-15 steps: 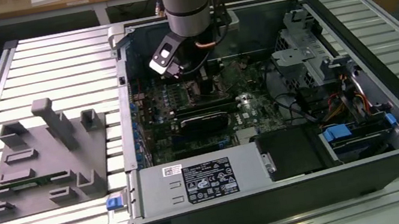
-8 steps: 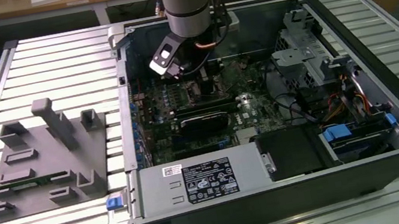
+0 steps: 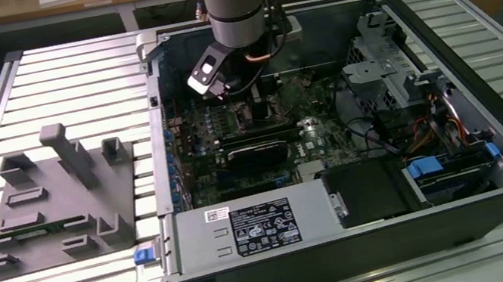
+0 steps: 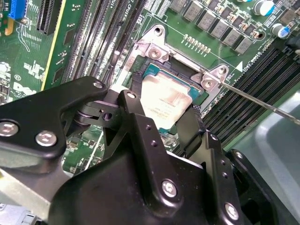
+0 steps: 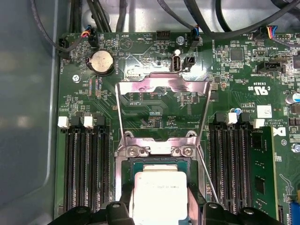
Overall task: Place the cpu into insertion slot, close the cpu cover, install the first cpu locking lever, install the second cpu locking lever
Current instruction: 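Place the cpu into insertion slot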
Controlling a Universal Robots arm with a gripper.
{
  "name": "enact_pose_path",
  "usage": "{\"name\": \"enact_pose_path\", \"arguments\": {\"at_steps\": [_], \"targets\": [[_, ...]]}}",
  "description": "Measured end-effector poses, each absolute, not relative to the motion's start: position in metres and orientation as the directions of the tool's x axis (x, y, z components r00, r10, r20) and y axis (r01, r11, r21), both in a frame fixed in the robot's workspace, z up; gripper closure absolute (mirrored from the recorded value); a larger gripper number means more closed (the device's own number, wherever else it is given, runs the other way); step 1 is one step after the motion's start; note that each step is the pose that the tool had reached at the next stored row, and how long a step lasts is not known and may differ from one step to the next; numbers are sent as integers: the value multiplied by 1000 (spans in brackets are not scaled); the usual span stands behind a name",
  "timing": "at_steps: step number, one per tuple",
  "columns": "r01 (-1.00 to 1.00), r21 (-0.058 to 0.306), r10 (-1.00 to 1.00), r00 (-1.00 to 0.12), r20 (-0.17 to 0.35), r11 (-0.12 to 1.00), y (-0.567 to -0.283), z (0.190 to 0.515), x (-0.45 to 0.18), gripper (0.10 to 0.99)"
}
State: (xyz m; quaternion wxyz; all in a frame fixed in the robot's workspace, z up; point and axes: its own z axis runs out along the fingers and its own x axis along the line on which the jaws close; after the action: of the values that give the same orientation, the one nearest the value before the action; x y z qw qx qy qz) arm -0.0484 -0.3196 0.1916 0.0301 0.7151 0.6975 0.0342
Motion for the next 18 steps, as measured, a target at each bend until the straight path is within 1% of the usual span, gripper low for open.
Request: {"name": "enact_pose_path", "arguments": {"at_steps": [11,13,14,18], "targets": [[996,91,1000,25,8,-25,-319,191,-49,545],[995,91,1000,25,8,-26,-319,190,-49,533],[995,91,1000,25,8,-26,-319,190,-49,475],[996,91,1000,25,7,-25,-319,191,-49,475]]}}
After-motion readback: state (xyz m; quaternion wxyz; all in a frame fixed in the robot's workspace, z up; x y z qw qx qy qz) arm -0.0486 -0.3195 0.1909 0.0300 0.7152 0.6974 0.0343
